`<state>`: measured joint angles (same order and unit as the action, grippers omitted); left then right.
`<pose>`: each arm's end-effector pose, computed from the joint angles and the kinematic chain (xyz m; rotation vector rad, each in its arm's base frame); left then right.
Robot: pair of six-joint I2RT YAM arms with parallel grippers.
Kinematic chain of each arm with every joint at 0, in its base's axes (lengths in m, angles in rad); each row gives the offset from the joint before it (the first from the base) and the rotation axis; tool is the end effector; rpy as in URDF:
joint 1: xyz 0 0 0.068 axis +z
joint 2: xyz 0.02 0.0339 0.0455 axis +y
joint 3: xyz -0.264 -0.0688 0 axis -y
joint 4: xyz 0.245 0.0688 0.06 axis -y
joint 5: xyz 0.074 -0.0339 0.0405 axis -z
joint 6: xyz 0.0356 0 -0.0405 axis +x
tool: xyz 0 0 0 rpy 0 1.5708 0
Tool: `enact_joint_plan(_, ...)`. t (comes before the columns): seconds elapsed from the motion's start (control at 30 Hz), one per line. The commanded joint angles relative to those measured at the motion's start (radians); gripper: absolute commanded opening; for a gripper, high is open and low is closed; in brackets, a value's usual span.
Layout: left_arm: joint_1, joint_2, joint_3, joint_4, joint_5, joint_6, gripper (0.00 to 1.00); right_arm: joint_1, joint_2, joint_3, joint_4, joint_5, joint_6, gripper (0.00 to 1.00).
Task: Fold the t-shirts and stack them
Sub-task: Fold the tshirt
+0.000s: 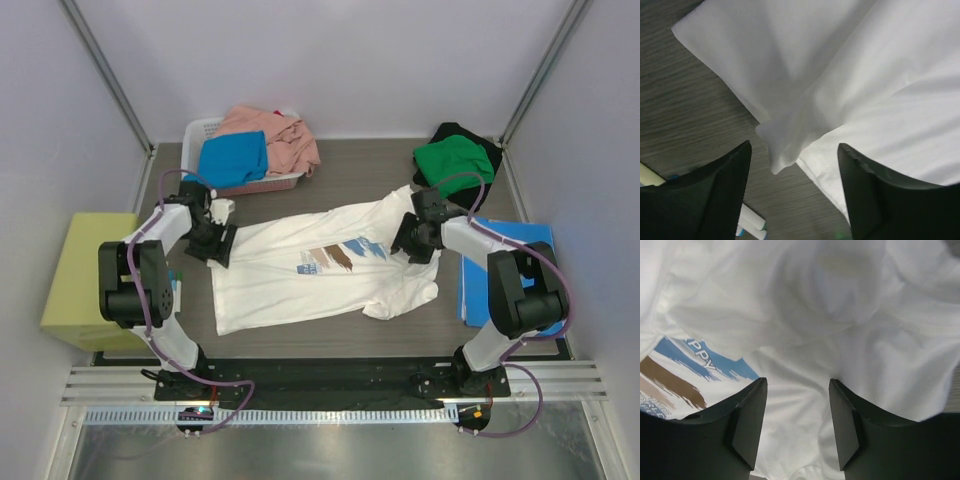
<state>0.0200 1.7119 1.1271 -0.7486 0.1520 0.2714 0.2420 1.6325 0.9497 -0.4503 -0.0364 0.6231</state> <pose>0.3203 0.0010 0.1835 0.3871 2.8544 -0.1671 0.3013 0.0757 0.1697 0.5087 2.6960 0.3011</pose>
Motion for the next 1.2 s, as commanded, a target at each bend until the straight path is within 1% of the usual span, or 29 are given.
enact_joint_plan(0.0, -0.005, -0.041, 0.028, -0.034, 0.046, -0.026, 0.84, -0.052, -0.059, 0.098, -0.014, 0.176, 0.01, 0.59)
enact_joint_plan(0.03, -0.005, -0.044, 0.028, -0.044, 0.047, -0.028, 0.99, -0.073, -0.048, 0.1, -0.014, 0.194, 0.02, 0.59)
enact_joint_plan(0.23, -0.011, -0.084, 0.088, -0.106, 0.086, -0.043, 1.0, -0.112, 0.016, 0.155, 0.031, 0.155, 0.041, 0.58)
enact_joint_plan(0.27, -0.04, -0.087, 0.1, -0.112, 0.086, -0.049, 1.0, -0.119, 0.053, 0.168, 0.039, 0.142, 0.041, 0.58)
enact_joint_plan(0.3, -0.048, -0.089, 0.112, -0.12, 0.092, -0.054, 1.0, -0.128, 0.075, 0.205, 0.045, 0.097, 0.043, 0.56)
enact_joint_plan(0.37, -0.075, -0.086, 0.158, -0.143, 0.098, -0.07, 1.0, -0.136, 0.151, 0.28, 0.05, 0.052, 0.055, 0.56)
enact_joint_plan(0.4, -0.087, -0.083, 0.174, -0.144, 0.095, -0.075, 1.0, -0.136, 0.185, 0.309, 0.053, -0.045, 0.056, 0.55)
enact_joint_plan(0.47, -0.121, -0.066, 0.218, -0.144, 0.09, -0.095, 1.0, -0.136, 0.234, 0.395, 0.056, -0.126, 0.076, 0.54)
enact_joint_plan(0.5, -0.132, -0.055, 0.244, -0.134, 0.087, -0.104, 1.0, -0.135, 0.281, 0.421, 0.056, -0.202, 0.082, 0.54)
enact_joint_plan(0.63, -0.149, 0.024, 0.29, -0.077, 0.092, -0.136, 1.0, -0.132, 0.32, 0.483, 0.102, -0.316, 0.125, 0.51)
enact_joint_plan(0.73, -0.147, 0.119, 0.324, -0.028, 0.037, -0.129, 1.0, -0.129, 0.3, 0.524, 0.059, -0.309, 0.122, 0.51)
enact_joint_plan(0.8, -0.141, 0.184, 0.341, 0.007, 0.015, -0.123, 1.0, -0.129, 0.277, 0.514, 0.041, -0.289, 0.113, 0.51)
enact_joint_plan(0.83, -0.14, 0.201, 0.344, 0.02, 0.006, -0.12, 1.0, -0.129, 0.261, 0.508, 0.027, -0.268, 0.11, 0.49)
enact_joint_plan(0.9, -0.134, 0.262, 0.355, 0.04, -0.005, -0.12, 1.0, -0.129, 0.241, 0.471, 0.027, -0.254, 0.11, 0.44)
enact_joint_plan(0.93, -0.132, 0.282, 0.358, 0.043, -0.009, -0.123, 1.0, -0.13, 0.222, 0.457, 0.025, -0.247, 0.11, 0.39)
enact_joint_plan(0.97, -0.132, 0.301, 0.358, 0.046, -0.011, -0.124, 1.0, -0.129, 0.214, 0.425, 0.022, -0.234, 0.113, 0.2)
enact_joint_plan(1.0, -0.13, 0.322, 0.35, 0.055, -0.011, -0.129, 1.0, -0.129, 0.208, 0.411, 0.024, -0.229, 0.115, 0.11)
enact_joint_plan(1.03, -0.13, 0.33, 0.34, 0.063, -0.009, -0.129, 1.0, -0.129, 0.201, 0.397, 0.024, -0.224, 0.113, 0.06)
enact_joint_plan(1.1, -0.13, 0.336, 0.301, 0.098, -0.014, -0.129, 1.0, -0.129, 0.191, 0.368, 0.016, -0.229, 0.106, 0.06)
enact_joint_plan(1.13, -0.127, 0.341, 0.29, 0.107, -0.015, -0.126, 1.0, -0.129, 0.187, 0.36, 0.009, -0.224, 0.098, 0.01)
enact_joint_plan(1.17, -0.126, 0.342, 0.281, 0.117, -0.017, -0.124, 1.0, -0.129, 0.175, 0.344, 0.009, -0.223, 0.095, 0.01)
